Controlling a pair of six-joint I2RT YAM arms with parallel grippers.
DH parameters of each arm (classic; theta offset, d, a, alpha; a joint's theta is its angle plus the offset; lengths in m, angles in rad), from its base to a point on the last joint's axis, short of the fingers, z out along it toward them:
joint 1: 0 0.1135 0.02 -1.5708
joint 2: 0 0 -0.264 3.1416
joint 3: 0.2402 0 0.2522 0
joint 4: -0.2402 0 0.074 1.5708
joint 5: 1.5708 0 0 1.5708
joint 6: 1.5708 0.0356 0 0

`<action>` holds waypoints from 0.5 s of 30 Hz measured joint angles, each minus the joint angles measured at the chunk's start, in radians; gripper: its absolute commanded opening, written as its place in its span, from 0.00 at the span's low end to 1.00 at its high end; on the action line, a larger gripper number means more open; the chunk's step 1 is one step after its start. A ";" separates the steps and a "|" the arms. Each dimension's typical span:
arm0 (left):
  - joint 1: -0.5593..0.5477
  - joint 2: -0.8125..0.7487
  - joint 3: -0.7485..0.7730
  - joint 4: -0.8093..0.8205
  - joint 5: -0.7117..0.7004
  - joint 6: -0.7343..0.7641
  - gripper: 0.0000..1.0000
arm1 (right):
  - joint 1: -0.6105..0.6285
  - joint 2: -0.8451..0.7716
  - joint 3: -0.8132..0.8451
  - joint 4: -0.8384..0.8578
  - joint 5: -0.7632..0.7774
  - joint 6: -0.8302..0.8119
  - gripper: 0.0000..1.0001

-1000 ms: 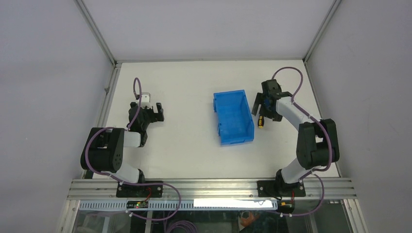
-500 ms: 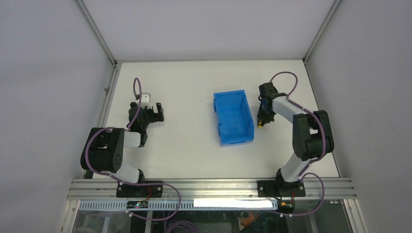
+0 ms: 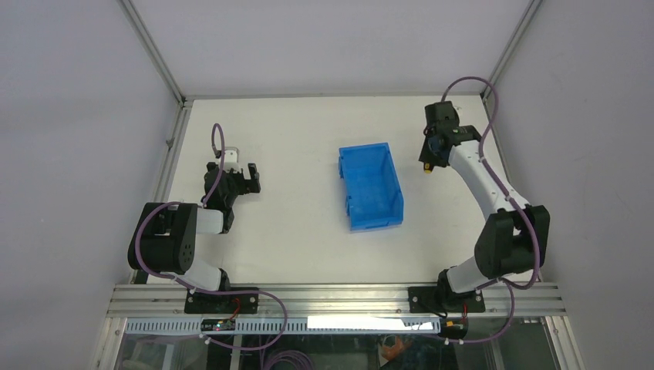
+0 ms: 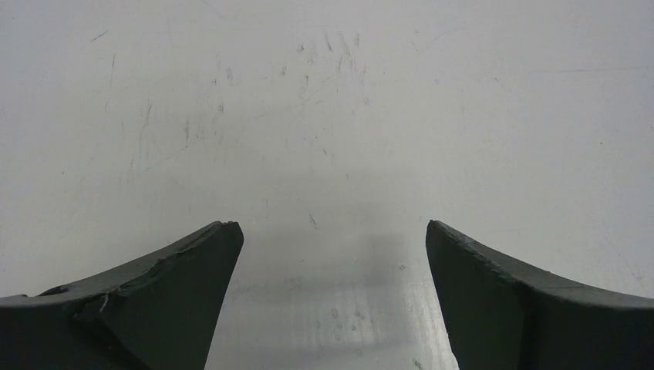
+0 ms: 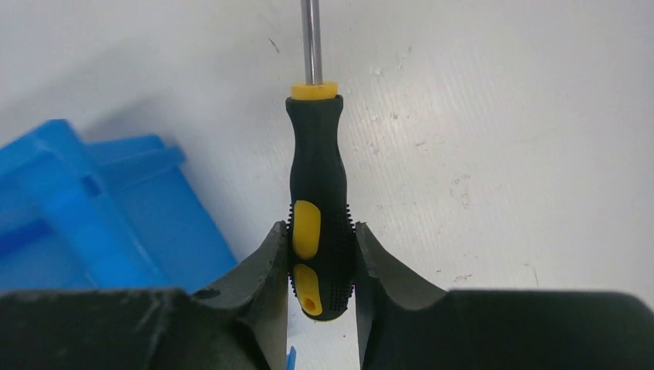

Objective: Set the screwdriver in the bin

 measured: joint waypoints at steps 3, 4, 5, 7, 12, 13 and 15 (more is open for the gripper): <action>0.000 0.000 0.000 0.000 0.000 0.000 0.99 | 0.010 -0.055 0.071 -0.034 -0.001 -0.009 0.00; 0.000 0.000 0.000 0.000 0.000 0.000 0.99 | 0.021 -0.076 0.087 -0.054 -0.001 -0.010 0.00; 0.000 0.000 0.000 0.000 0.000 0.000 0.99 | 0.033 -0.090 0.098 -0.069 -0.002 -0.010 0.00; 0.000 0.000 0.000 0.000 0.000 0.000 0.99 | 0.071 -0.116 0.118 -0.098 -0.005 -0.010 0.00; 0.000 0.000 0.000 0.000 0.000 0.000 0.99 | 0.195 -0.150 0.141 -0.140 -0.029 -0.008 0.00; 0.000 0.000 0.000 0.000 0.000 0.000 0.99 | 0.228 -0.151 0.141 -0.142 -0.032 -0.005 0.00; 0.000 0.000 0.000 0.000 0.000 0.000 0.99 | 0.300 -0.151 0.141 -0.144 -0.037 0.003 0.00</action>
